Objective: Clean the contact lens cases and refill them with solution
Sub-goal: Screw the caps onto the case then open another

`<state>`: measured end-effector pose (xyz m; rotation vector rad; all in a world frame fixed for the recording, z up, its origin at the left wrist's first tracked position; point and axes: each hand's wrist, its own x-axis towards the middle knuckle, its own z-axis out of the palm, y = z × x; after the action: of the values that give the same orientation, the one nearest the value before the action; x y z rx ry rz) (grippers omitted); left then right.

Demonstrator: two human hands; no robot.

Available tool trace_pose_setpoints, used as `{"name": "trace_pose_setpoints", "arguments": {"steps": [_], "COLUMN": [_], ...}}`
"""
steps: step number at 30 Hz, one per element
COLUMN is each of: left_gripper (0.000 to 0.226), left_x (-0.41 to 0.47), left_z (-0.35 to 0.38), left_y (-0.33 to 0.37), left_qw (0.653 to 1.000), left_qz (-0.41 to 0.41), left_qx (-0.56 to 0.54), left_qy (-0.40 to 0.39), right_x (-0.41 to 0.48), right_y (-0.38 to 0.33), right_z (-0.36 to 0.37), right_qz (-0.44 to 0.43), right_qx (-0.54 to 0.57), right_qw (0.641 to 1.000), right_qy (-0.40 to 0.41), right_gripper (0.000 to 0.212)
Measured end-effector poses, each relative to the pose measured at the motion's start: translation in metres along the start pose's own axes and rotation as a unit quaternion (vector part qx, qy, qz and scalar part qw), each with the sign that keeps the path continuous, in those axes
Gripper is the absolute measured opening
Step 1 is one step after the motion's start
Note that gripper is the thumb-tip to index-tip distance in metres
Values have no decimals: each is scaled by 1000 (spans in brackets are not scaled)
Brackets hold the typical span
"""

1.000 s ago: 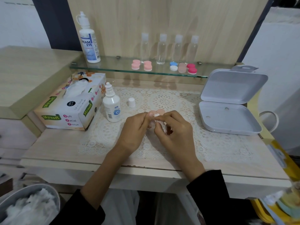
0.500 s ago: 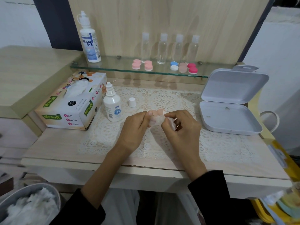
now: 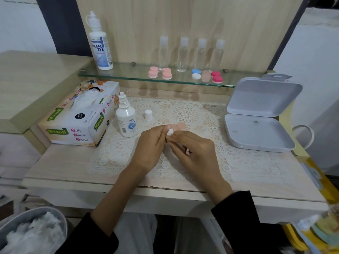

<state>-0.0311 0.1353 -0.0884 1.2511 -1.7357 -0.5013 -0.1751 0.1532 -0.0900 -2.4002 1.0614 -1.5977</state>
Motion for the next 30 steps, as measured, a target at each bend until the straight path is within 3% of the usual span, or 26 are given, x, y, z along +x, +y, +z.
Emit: {"name": "trace_pose_setpoints", "arguments": {"steps": [10, 20, 24, 30], "left_gripper": [35, 37, 37, 18], "left_x": [-3, -3, -3, -5], "left_z": [0, -2, -2, -2], "left_y": [3, 3, 3, 8], "left_qw": [1000, 1000, 998, 988], "left_qz": [-5, -20, 17, 53], "left_qx": [11, -6, 55, 145], "left_qy": [-11, 18, 20, 11], "right_x": [5, 6, 7, 6], "right_y": [-1, 2, 2, 5], "right_z": [-2, -10, -13, -11], "right_qz": [87, 225, 280, 302], "right_qx": [-54, 18, 66, 77], "right_qw": [992, 967, 948, 940], "right_qy": [70, 120, 138, 139], "right_gripper": [7, 7, 8, 8]}}
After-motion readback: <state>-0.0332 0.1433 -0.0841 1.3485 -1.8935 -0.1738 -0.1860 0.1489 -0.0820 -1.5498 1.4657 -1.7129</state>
